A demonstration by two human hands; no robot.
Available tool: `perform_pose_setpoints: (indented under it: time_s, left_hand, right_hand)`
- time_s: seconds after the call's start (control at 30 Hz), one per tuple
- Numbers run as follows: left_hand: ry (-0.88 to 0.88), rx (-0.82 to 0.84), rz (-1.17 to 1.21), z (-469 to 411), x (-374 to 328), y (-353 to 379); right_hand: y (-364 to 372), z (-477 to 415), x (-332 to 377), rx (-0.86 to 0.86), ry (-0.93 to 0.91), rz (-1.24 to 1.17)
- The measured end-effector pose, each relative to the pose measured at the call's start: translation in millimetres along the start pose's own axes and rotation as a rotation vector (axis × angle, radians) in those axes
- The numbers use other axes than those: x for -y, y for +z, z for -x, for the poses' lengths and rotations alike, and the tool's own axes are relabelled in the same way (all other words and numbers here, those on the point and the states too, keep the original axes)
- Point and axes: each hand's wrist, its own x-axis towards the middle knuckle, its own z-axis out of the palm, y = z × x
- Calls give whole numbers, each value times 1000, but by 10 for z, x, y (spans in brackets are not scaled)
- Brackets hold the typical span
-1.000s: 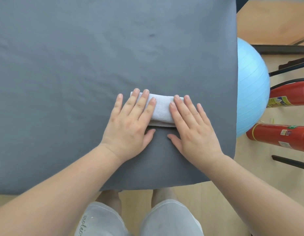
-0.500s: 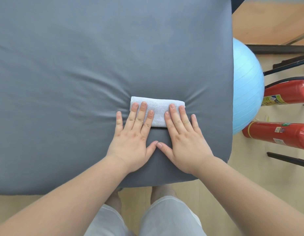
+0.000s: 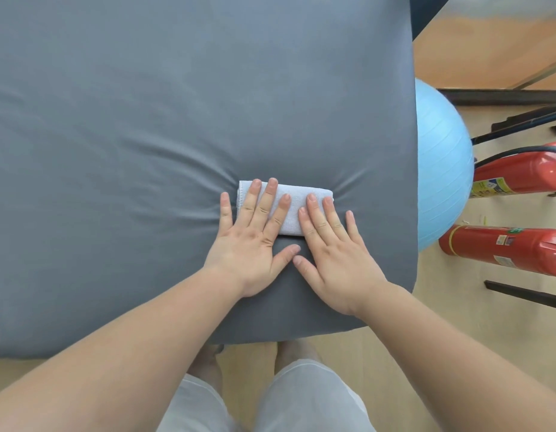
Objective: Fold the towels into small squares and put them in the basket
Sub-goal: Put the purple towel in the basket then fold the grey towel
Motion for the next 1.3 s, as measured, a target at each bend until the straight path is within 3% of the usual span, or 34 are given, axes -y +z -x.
perform_pose_setpoints:
  time_s: [0.1, 0.27, 0.43, 0.53, 0.6, 0.7, 0.77, 0.9, 1.03, 1.2, 1.3]
  left_hand:
    - [-10, -3, 35, -27, 6, 69]
    - [-16, -21, 62, -53, -14, 129]
    - [101, -234, 263, 50, 146, 138]
    - [26, -338, 355, -7, 168, 57]
    - [-41, -324, 315, -120, 144, -59]
    - [3, -273, 208, -205, 138, -236]
    - [26, -195, 116, -212, 146, -371]
    - [-101, -12, 43, -144, 66, -733]
    - [-201, 84, 310, 184, -24, -1164]
    - [-312, 1, 692, 880, -76, -1782]
    - [-354, -150, 907, 1370, -77, -2035]
  right_hand:
    - [-46, -10, -32, -51, -33, -62]
    - [-234, -291, 108, -352, 59, -127]
    - [-14, -620, 95, -300, 191, -26]
    - [92, -644, 68, -316, 208, -17]
    - [89, -653, 70, -326, 198, 0]
    - [102, -592, 59, -352, 165, 8]
    - [108, -476, 75, -385, 129, 15]
    - [-20, -253, 126, -431, 66, 29]
    - [-442, 31, 215, -387, 7, -71]
    - [-1117, 572, 368, -244, -82, -358]
    - [-1446, 936, 540, -275, -74, -611]
